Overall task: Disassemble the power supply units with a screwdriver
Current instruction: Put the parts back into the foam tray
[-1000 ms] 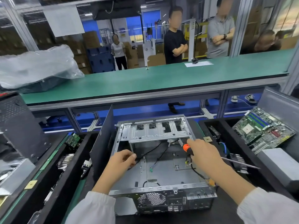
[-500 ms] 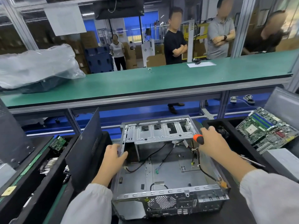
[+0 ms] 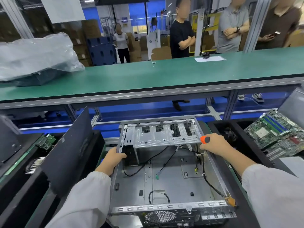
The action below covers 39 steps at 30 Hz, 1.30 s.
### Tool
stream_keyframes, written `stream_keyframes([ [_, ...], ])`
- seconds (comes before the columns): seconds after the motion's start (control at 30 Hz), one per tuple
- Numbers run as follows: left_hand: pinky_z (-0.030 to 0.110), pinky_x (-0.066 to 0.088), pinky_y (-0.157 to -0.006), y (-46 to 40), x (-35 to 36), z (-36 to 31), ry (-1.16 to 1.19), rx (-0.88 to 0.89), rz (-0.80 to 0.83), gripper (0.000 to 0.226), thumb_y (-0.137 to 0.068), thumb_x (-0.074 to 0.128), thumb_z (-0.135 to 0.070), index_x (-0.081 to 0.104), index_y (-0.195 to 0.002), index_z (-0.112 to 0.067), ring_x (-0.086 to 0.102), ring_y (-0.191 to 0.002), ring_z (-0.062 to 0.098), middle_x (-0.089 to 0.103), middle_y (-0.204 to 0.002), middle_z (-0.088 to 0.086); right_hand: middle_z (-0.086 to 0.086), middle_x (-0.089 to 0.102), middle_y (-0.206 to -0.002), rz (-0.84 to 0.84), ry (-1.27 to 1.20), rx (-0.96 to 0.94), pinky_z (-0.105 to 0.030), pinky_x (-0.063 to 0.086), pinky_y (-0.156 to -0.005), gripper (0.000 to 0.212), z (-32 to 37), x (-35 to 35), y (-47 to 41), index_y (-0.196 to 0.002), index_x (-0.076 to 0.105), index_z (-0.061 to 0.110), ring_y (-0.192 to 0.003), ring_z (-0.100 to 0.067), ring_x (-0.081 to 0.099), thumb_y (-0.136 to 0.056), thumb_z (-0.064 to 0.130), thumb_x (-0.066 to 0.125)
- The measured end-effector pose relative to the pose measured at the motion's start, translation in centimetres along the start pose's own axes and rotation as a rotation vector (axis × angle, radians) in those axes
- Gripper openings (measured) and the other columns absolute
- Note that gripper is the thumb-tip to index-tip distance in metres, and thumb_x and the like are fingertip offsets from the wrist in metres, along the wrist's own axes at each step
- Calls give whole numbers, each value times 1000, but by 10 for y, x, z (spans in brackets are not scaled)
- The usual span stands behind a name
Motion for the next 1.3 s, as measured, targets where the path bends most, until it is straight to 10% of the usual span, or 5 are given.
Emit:
stream_keyframes([
  [0.33,33,40,-67,1,-5,-8,108,71,-46,24,-76,50,15,59,-92,2,46,-70,25,50,-75,14,-1,47,-51,34,-253,14,-23,36,-44,33,-3,-6,-10,-62,44,24,-45,-17,40,-66,15,76],
  [0.47,28,37,-56,3,-19,-41,160,208,-115,17,-74,52,17,54,-79,0,41,-62,20,45,-66,9,-15,64,-79,-115,-309,-58,-23,39,-51,50,-1,-34,-19,-113,63,-3,-60,-17,50,-70,18,80],
  [0.73,10,45,-66,4,-36,-104,250,609,-328,56,-81,52,13,58,-122,-26,54,-72,2,65,-91,-9,-2,52,-139,-374,-529,-303,-21,35,-94,75,17,-73,-15,-145,41,20,-120,-13,49,-80,13,76],
  [1.03,23,41,-59,-10,-8,-95,334,696,-509,70,-88,52,8,38,-148,-24,38,-58,9,53,-76,-11,57,39,-109,-507,-543,-486,11,25,-84,80,15,-69,-19,-136,26,50,-105,37,32,-83,15,74],
  [1.3,10,40,-56,-5,-2,-64,340,647,-560,68,-90,53,5,33,-150,-20,44,-61,13,52,-75,0,59,37,-116,-527,-512,-564,9,25,-89,82,14,-54,-7,-138,24,53,-111,34,32,-85,15,72],
])
Point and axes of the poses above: each hand's wrist, its own y-axis away from the middle knuckle, its own x-axis out of the palm, z = x × y, the point moved 7 cm from there along -y, towards the middle knuckle
